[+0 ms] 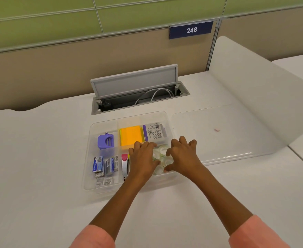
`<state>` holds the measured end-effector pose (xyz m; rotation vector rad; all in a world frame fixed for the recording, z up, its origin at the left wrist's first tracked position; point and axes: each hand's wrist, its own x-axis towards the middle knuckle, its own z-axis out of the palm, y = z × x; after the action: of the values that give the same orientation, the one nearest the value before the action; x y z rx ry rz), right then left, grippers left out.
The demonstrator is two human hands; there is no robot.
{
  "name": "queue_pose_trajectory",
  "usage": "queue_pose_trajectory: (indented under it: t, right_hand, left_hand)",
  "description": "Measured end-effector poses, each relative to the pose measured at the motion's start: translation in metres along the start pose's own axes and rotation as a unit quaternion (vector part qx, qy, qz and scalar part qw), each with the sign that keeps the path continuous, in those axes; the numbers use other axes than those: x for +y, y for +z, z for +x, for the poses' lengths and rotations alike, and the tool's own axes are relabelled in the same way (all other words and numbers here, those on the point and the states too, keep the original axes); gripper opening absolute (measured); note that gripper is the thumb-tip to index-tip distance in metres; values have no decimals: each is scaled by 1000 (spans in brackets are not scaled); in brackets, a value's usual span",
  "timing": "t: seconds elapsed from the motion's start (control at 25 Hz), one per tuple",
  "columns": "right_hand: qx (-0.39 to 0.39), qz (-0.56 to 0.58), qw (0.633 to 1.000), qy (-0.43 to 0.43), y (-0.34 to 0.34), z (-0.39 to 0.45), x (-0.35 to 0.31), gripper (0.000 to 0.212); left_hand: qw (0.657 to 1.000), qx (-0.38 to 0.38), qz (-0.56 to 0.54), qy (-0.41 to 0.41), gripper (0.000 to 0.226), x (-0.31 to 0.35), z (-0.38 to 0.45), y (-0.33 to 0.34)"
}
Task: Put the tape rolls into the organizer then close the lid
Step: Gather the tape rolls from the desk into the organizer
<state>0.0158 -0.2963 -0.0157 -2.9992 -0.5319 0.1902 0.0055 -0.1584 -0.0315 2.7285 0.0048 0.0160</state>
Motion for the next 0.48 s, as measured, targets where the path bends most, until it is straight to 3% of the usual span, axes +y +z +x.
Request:
queue_pose_trajectory:
  t: [0.24,0.48]
  right_hand:
    - [-29,-9,1000,1,2,1,-1,56]
    - [1,71,997,13,-2,4,2,39]
  left_hand:
    - [999,17,-44,-22,38,0,-2,0]
    - [996,-19,89,20,39,4,0,-2]
